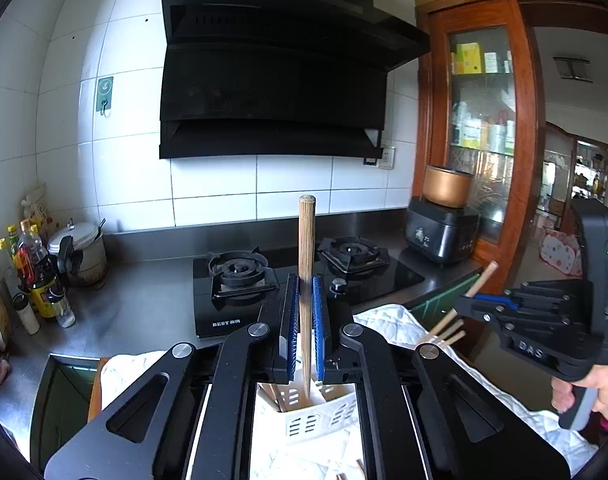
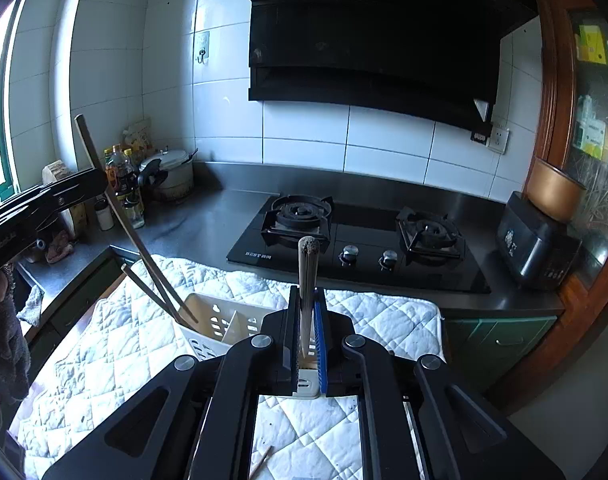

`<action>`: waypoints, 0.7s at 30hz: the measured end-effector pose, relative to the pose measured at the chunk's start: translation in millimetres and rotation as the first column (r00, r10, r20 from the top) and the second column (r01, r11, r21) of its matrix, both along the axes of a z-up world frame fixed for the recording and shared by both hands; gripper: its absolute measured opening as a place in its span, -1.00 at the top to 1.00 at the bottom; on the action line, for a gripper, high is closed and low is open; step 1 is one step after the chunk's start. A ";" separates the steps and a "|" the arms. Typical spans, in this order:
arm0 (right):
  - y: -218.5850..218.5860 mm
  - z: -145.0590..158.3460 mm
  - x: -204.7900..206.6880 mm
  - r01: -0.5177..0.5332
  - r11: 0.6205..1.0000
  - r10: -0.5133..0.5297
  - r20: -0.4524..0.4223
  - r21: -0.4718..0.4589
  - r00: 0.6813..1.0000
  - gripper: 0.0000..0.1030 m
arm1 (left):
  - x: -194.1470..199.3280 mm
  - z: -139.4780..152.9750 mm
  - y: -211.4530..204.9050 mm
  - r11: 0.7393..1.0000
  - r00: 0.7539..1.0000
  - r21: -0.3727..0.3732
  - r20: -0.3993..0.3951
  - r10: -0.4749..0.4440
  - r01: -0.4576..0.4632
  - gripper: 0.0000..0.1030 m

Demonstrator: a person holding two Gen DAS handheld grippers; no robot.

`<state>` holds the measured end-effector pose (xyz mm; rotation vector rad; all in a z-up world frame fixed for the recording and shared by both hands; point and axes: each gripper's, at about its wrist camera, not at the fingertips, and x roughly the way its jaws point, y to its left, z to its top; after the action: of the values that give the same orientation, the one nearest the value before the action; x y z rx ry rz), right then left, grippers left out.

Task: Organize utensils
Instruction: 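Lift the left tool's chopstick over the white caddy while the right tool carries its own, then open the left tool to drop its chopstick into the caddy while the right tool releases too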

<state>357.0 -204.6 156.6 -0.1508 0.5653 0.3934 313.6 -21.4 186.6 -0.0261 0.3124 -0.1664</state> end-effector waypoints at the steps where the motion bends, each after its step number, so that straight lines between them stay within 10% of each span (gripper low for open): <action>1: 1.1 -3.5 0.4 0.000 1.000 0.000 -0.006 -0.001 1.000 0.87 | 2.9 -3.2 0.2 1.000 1.000 -0.002 0.001 0.010 -0.010 0.89; 21: 7.0 -43.5 18.1 0.003 0.999 -0.006 -0.078 -0.033 0.997 0.87 | 39.3 -56.3 11.1 1.000 0.987 -0.023 -0.160 0.007 -0.011 0.83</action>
<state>375.2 -197.7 113.1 -0.1665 0.6491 0.3872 352.9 -10.3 130.2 -0.0643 0.4708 -0.1596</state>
